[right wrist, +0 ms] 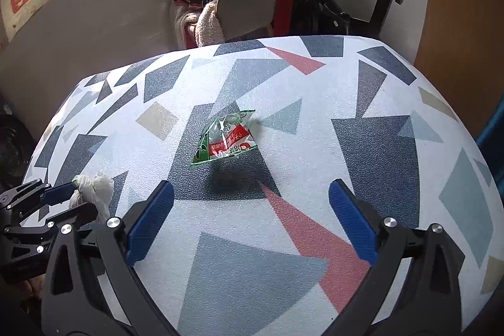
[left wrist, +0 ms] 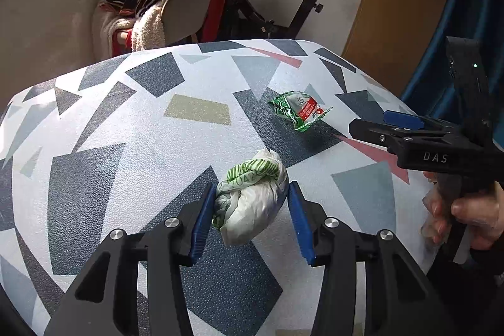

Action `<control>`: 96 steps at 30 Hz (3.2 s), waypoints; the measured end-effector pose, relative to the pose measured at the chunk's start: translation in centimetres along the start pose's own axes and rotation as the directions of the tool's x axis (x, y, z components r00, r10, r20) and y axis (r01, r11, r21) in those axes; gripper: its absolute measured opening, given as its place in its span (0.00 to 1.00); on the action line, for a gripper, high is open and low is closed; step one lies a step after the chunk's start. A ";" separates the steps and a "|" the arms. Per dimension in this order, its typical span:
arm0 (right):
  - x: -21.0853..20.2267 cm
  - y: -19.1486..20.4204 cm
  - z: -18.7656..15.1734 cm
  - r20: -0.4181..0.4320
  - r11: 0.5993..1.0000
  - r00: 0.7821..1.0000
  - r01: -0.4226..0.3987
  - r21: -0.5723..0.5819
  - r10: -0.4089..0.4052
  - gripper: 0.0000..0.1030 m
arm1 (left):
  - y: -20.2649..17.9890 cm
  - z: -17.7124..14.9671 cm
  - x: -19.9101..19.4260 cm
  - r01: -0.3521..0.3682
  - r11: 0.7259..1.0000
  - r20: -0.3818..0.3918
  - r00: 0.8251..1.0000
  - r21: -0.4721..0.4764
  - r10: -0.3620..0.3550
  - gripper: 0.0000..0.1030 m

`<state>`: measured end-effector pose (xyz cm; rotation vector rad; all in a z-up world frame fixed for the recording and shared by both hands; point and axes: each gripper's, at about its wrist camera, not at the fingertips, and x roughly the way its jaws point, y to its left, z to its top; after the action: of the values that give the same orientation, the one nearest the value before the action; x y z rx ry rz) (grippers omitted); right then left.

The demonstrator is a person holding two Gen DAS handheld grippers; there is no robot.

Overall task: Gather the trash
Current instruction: 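Grasp the white-green cloth bundle with the left gripper while right gripper grasps the green wrapper, then carry both items to the brown bin and open both grippers over it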

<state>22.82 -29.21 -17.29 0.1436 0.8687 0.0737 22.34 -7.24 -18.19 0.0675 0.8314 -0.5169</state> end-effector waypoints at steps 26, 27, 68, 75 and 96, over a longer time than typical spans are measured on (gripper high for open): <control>2.5 4.6 1.4 -0.114 0.981 0.993 0.020 -0.193 -0.043 0.51 | 3.6 -2.3 -8.2 -0.028 0.997 0.075 0.997 -0.073 0.033 0.44; 1.8 4.8 1.0 -0.107 0.980 0.994 0.018 -0.200 -0.040 0.51 | 3.4 -2.4 -8.6 -0.028 0.997 0.077 0.996 -0.071 0.034 0.44; -15.5 8.5 -17.7 -0.025 0.961 0.986 -0.167 -0.223 0.165 0.51 | -5.8 -18.2 -17.7 -0.037 0.999 0.015 0.999 -0.025 0.037 0.44; -15.4 8.5 -18.8 -0.037 0.961 0.984 -0.179 -0.212 0.175 0.51 | -5.8 -19.2 -17.3 -0.028 0.999 -0.014 1.000 -0.025 0.028 0.45; -12.6 11.9 -23.5 -0.188 0.926 0.960 -0.256 -0.278 0.209 0.51 | -4.3 -18.4 -20.6 -0.189 0.980 0.116 0.974 -0.063 0.195 0.88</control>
<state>-3.34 -16.78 -20.94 -0.0459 0.9829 0.4445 -3.81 2.20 -15.22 0.0677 0.7094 -0.3139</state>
